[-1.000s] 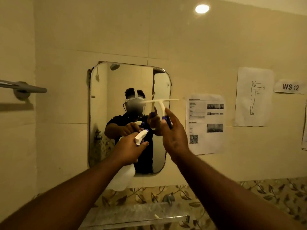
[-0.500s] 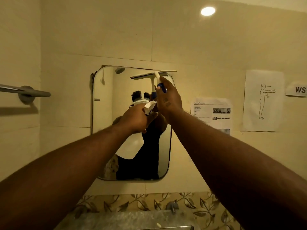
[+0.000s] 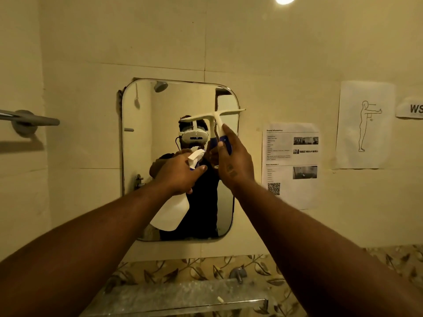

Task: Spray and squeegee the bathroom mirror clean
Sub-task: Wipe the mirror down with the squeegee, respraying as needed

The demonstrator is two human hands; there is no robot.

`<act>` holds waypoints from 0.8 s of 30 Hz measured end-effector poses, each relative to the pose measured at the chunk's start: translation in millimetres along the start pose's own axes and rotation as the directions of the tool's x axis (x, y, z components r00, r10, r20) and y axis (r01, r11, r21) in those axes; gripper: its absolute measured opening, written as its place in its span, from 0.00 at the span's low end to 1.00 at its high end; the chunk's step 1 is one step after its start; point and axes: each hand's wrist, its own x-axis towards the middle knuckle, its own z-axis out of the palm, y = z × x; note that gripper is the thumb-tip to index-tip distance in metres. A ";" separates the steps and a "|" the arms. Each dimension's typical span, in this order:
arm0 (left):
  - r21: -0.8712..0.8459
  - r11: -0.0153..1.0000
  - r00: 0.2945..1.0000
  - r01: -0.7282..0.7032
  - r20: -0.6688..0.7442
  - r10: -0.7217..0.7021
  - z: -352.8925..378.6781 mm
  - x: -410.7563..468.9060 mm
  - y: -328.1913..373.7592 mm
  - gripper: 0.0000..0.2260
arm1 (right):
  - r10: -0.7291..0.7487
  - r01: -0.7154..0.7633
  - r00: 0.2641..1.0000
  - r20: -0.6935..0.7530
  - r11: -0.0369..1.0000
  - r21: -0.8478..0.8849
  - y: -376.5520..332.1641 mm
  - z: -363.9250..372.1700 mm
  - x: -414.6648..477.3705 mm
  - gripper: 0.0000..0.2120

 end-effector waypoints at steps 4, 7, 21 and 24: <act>-0.027 1.000 1.000 -0.011 0.020 0.011 8.9 -2.4 -17.4 0.27 | 0.024 -0.024 0.999 0.023 1.000 0.005 27.9 0.2 -30.5 0.23; -0.042 0.999 1.000 0.007 0.024 -0.006 16.6 -8.0 -27.5 0.26 | 0.052 -0.051 0.998 0.036 0.998 -0.031 46.5 3.9 -54.8 0.23; 0.018 0.998 0.997 0.059 0.039 -0.060 25.8 -38.7 -62.7 0.27 | 0.274 -0.266 0.961 0.045 0.953 -0.143 143.6 34.8 -201.4 0.23; 0.029 0.999 0.998 0.046 0.030 -0.047 25.3 -43.7 -64.9 0.26 | 0.362 -0.347 0.929 0.081 0.925 -0.156 151.7 36.8 -229.3 0.23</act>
